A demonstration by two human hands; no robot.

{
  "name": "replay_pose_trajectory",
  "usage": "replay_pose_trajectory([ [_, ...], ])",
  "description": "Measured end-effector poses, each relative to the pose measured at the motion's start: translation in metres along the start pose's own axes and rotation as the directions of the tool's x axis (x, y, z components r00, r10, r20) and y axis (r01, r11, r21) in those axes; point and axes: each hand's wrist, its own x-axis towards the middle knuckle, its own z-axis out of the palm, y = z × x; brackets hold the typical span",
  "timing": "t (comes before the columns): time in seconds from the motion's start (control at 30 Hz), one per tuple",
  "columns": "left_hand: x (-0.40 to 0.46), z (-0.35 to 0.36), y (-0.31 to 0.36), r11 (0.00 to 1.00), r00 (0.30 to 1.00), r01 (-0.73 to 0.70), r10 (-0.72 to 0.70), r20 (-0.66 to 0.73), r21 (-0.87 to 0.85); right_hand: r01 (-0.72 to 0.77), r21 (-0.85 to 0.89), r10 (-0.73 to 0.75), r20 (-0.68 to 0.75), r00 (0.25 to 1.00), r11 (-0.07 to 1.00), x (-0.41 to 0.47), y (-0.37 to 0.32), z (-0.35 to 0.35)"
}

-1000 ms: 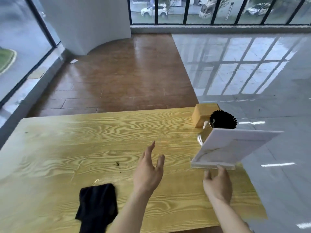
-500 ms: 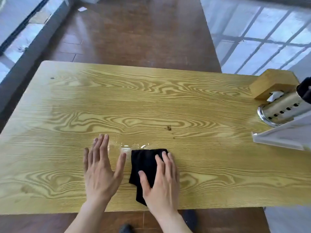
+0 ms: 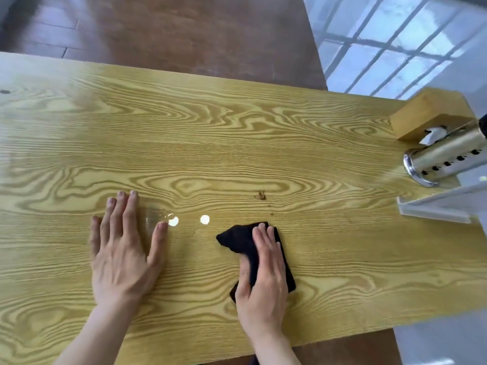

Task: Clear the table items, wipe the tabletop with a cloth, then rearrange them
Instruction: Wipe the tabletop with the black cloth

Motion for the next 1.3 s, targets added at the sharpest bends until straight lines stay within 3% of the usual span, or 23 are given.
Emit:
replay_pose_trajectory([
  [0.13,0.000,0.001,0.001,1.000,1.000,0.014,-0.014,0.009,0.009,-0.276,0.355,0.358,-0.190,0.914,0.893,0.054,0.012,-0.008],
  [0.23,0.002,0.001,0.001,1.000,1.000,0.010,-0.011,0.019,0.023,-0.361,0.423,0.459,-0.154,0.875,0.831,0.106,0.013,-0.005],
  [0.3,0.002,0.001,0.001,1.000,1.000,0.007,-0.008,0.015,0.027,-0.369,0.331,0.415,-0.078,0.906,0.868,0.130,0.009,0.006],
  [0.37,0.003,0.001,0.001,1.000,1.000,0.007,-0.007,0.011,0.024,-0.268,0.033,0.268,-0.009,0.963,0.963,0.138,0.006,0.020],
  [0.43,0.003,0.001,0.001,1.000,1.000,0.008,-0.008,0.009,0.021,-0.138,-0.228,0.163,0.095,0.982,0.964,0.137,0.007,0.029],
  [0.63,0.002,0.003,-0.001,1.000,1.000,-0.009,0.008,0.016,0.027,0.107,-0.426,0.027,0.296,0.955,0.898,0.113,-0.007,0.034],
  [0.87,0.001,-0.001,-0.002,1.000,1.000,-0.010,0.010,0.002,-0.021,0.201,-0.388,-0.074,0.319,0.945,0.900,0.048,-0.016,0.023],
  [1.0,0.000,-0.002,-0.002,0.999,1.000,-0.011,0.011,0.003,-0.047,0.143,-0.288,-0.081,0.217,0.973,0.947,0.055,-0.014,0.030],
  [1.13,0.000,-0.001,-0.003,0.999,1.000,-0.012,0.012,-0.009,-0.051,0.041,-0.066,-0.035,0.088,0.995,0.997,0.090,-0.026,0.049],
  [1.23,0.001,-0.001,-0.003,0.998,1.000,-0.014,0.012,-0.022,-0.067,0.035,0.019,-0.038,0.188,0.981,0.999,0.117,-0.053,0.071],
  [1.3,0.002,0.000,-0.005,0.995,0.999,-0.011,0.007,-0.042,-0.097,0.128,-0.004,-0.121,0.299,0.946,0.992,0.118,-0.076,0.086],
])
